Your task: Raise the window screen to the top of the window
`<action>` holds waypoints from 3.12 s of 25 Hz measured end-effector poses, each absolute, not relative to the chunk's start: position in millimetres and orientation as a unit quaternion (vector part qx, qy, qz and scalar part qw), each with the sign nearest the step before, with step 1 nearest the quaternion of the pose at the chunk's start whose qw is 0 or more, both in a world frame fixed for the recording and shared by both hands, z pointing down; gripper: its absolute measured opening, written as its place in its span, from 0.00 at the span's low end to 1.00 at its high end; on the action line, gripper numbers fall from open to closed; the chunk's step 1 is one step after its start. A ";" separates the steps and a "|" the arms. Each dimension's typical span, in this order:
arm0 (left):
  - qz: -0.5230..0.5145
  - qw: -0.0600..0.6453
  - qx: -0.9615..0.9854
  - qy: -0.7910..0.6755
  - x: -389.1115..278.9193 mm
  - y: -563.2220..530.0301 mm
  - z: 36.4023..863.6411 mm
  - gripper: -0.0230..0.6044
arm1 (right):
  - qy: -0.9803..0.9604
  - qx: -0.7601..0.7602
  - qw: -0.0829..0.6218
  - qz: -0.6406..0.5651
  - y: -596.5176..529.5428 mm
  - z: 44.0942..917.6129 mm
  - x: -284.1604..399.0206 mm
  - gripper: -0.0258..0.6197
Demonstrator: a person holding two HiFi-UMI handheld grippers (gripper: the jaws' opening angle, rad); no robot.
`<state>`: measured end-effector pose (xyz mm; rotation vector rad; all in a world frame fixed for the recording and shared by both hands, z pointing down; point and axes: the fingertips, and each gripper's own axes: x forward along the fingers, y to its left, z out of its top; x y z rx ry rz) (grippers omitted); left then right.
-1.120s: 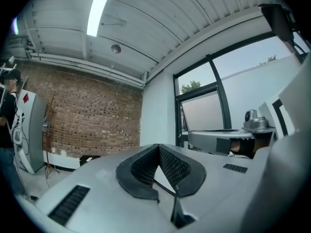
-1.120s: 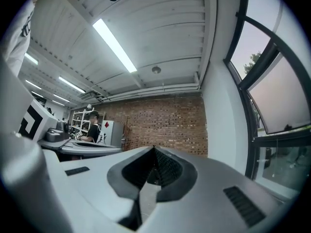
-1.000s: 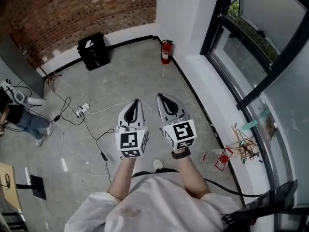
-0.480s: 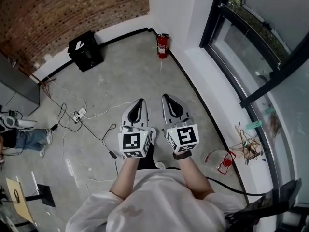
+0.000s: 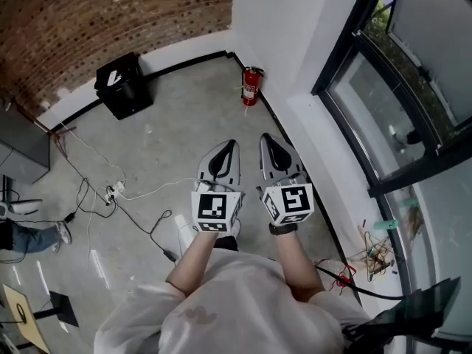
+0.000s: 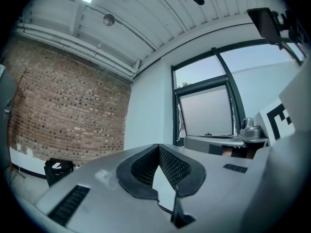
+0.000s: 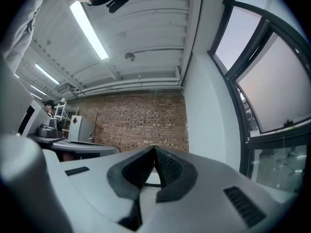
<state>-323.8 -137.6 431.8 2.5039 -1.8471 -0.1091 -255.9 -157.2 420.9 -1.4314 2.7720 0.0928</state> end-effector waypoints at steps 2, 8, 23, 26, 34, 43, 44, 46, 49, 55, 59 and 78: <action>-0.035 0.013 0.801 -0.597 -342.9 -167.0 431.5 0.04 | 0.888 -0.460 0.012 0.025 -188.0 422.9 -271.7 0.04; -0.029 0.038 0.783 -0.621 -382.5 -230.0 449.6 0.04 | 0.895 -0.446 -0.006 0.007 -245.7 443.2 -299.5 0.04; -0.010 0.037 0.793 -0.608 -289.4 -404.3 450.8 0.04 | 0.891 -0.455 0.007 -0.007 -426.6 443.0 -212.5 0.04; -0.018 0.026 0.796 -0.604 -258.6 -443.5 436.6 0.04 | 0.887 -0.461 0.017 0.006 -465.7 425.0 -180.2 0.04; -0.022 0.014 0.838 -0.546 -142.9 -523.3 426.0 0.04 | 0.849 -0.527 0.025 0.028 -528.6 411.6 -57.9 0.04; -0.009 0.007 0.919 -0.393 32.2 -576.3 425.6 0.04 | 0.744 -0.667 0.026 0.033 -546.0 412.5 110.6 0.04; -0.009 0.007 0.931 -0.366 56.2 -580.7 426.2 0.04 | 0.724 -0.688 0.024 0.032 -545.5 414.2 132.5 0.04; -0.008 0.010 0.949 -0.316 99.7 -588.0 430.5 0.04 | 0.687 -0.726 0.018 0.031 -544.2 419.5 173.1 0.04; -0.005 0.010 0.967 -0.255 157.1 -600.4 435.7 0.04 | 0.636 -0.772 0.018 0.024 -549.0 426.9 232.4 0.04; -0.016 0.003 0.987 -0.161 236.7 -640.0 422.8 0.04 | 0.553 -0.833 0.019 0.021 -575.3 420.8 313.4 0.04; -0.013 0.007 0.992 -0.122 264.1 -674.5 426.9 0.04 | 0.526 -0.850 0.013 0.011 -607.0 428.3 336.3 0.04; 0.081 -0.053 0.995 -0.018 389.1 -725.4 475.5 0.04 | 0.523 -0.850 -0.010 -0.057 -650.9 490.7 395.1 0.04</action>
